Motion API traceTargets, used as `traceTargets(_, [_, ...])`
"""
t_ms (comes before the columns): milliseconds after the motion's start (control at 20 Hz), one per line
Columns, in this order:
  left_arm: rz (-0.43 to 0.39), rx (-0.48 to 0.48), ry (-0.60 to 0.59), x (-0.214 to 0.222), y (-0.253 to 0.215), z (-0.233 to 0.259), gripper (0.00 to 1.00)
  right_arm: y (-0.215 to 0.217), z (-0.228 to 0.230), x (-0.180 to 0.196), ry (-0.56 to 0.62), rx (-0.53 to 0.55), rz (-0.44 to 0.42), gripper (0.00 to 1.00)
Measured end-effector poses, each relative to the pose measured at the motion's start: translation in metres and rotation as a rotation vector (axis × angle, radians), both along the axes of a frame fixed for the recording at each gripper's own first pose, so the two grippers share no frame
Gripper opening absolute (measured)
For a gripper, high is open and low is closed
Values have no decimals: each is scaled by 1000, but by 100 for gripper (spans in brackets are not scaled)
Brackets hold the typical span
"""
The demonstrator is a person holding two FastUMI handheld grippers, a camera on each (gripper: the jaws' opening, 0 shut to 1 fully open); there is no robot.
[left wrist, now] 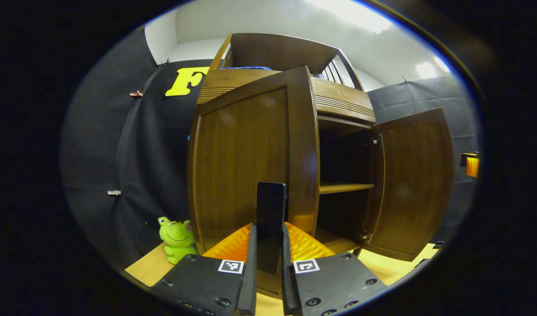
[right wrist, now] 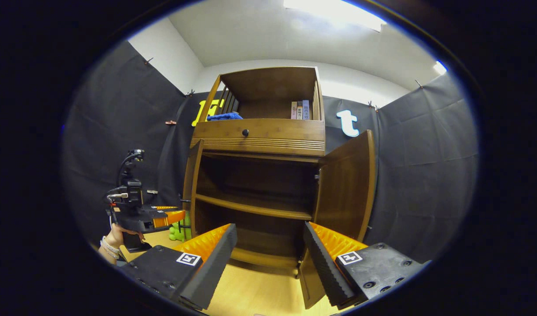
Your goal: Open the right door of the double-door shoe cabinet with the right hand, and open the left door with the left hand.
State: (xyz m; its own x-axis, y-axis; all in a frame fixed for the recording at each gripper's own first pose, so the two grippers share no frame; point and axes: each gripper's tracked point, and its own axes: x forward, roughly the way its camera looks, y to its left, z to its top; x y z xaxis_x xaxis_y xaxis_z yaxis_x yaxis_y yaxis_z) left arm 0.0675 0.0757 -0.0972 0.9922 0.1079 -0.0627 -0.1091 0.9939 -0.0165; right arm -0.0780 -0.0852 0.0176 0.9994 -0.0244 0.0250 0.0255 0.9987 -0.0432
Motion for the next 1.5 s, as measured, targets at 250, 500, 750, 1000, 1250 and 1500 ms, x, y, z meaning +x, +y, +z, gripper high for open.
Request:
traceTargets(250, [48, 42, 2, -28, 20, 4, 25, 22, -9, 4, 11, 28, 53, 97])
traceTargets(500, [93, 78, 0, -49, 41, 5, 18, 42, -15, 13, 23, 43, 100, 97])
traceTargets(750, [123, 80, 1, -66, 62, 6, 14, 61, -19, 20, 30, 49, 135, 97])
traceTargets(1000, [175, 103, -4, -80, 84, 8, 11, 76, -22, 28, 35, 51, 163, 97])
traceTargets(1250, [235, 122, -12, -97, 108, 12, 8, 88, -27, 38, 47, 52, 192, 98])
traceTargets(1500, [283, 147, -15, -117, 125, 20, 10, 101, -34, 45, 63, 67, 218, 97])
